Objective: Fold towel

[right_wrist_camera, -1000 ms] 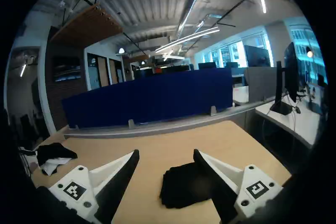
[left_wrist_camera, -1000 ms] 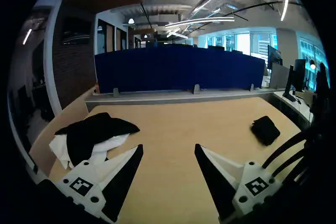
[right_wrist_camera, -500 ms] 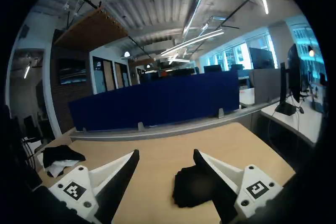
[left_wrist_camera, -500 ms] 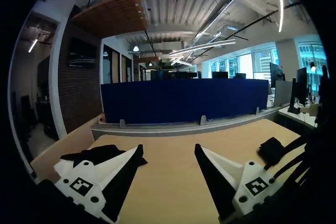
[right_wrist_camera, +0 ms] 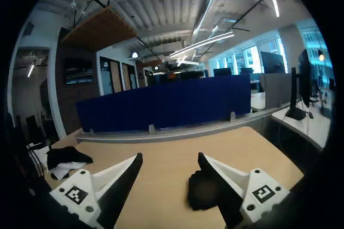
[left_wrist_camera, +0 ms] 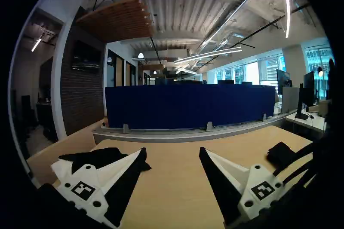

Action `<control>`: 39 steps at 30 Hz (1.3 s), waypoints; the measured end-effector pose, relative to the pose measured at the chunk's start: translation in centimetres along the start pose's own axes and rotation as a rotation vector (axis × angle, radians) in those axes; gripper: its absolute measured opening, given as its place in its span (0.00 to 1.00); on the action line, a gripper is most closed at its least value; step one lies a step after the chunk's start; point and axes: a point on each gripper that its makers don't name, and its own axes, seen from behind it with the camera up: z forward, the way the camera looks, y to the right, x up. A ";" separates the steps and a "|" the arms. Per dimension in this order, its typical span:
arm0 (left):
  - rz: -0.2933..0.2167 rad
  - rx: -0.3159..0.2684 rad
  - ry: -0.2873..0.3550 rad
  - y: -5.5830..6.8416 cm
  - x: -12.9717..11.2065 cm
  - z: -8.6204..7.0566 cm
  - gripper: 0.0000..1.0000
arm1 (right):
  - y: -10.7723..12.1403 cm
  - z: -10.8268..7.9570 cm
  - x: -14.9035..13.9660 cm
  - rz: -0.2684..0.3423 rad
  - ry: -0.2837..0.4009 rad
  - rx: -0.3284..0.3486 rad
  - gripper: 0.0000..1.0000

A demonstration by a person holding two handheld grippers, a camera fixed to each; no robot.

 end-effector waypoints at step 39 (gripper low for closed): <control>-0.008 0.061 0.072 -2.2 -13.1 2.9 0.91 | -0.9 4.6 -3.7 -0.144 -0.045 -0.013 1.00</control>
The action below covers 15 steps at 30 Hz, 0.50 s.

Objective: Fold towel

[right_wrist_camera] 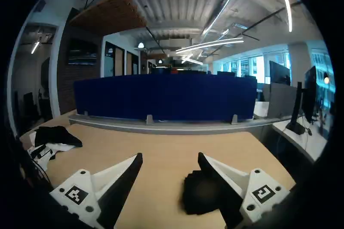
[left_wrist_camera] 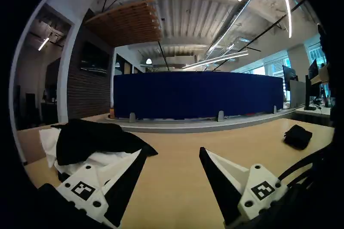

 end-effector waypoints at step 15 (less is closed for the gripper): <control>-0.007 -0.001 -0.014 0.3 -0.9 0.3 0.91 | -1.8 1.1 -1.1 0.007 -0.022 0.033 1.00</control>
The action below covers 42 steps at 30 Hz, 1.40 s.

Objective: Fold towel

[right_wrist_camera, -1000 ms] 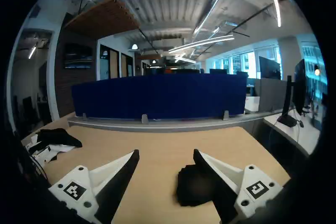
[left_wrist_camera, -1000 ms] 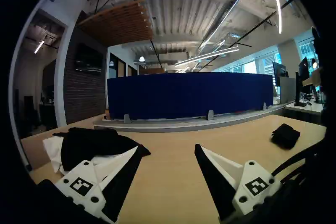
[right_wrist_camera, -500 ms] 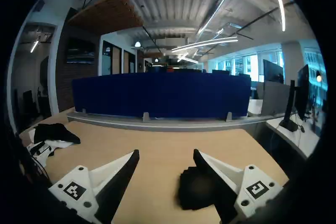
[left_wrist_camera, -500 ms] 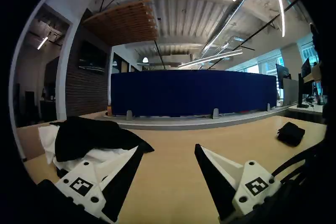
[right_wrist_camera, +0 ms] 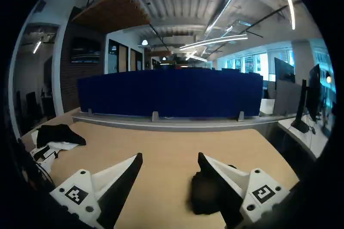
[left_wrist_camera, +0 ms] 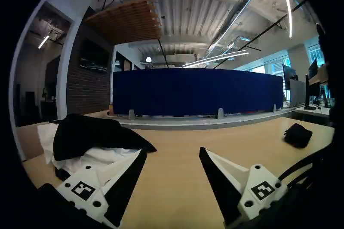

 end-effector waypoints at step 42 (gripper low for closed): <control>0.002 -0.012 0.000 0.2 0.0 -0.6 0.91 | 7.6 -0.7 -1.7 0.089 0.163 -0.091 1.00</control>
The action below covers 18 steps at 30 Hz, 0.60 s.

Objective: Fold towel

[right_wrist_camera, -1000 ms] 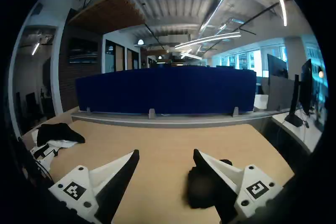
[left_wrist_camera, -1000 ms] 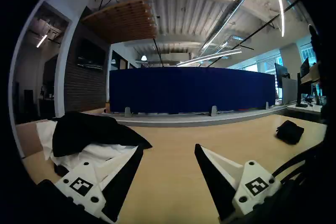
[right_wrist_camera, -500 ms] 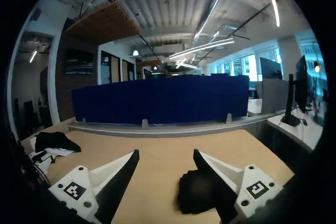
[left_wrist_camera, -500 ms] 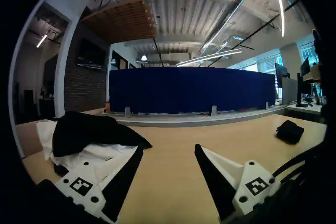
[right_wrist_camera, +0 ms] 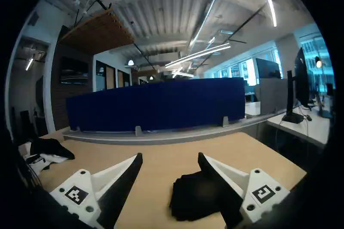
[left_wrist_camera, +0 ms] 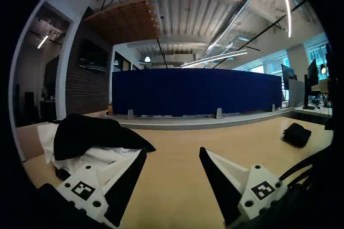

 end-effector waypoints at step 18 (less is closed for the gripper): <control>0.000 0.000 0.000 0.0 0.0 0.0 0.91 | 2.9 0.3 -7.3 0.060 -0.001 -0.036 1.00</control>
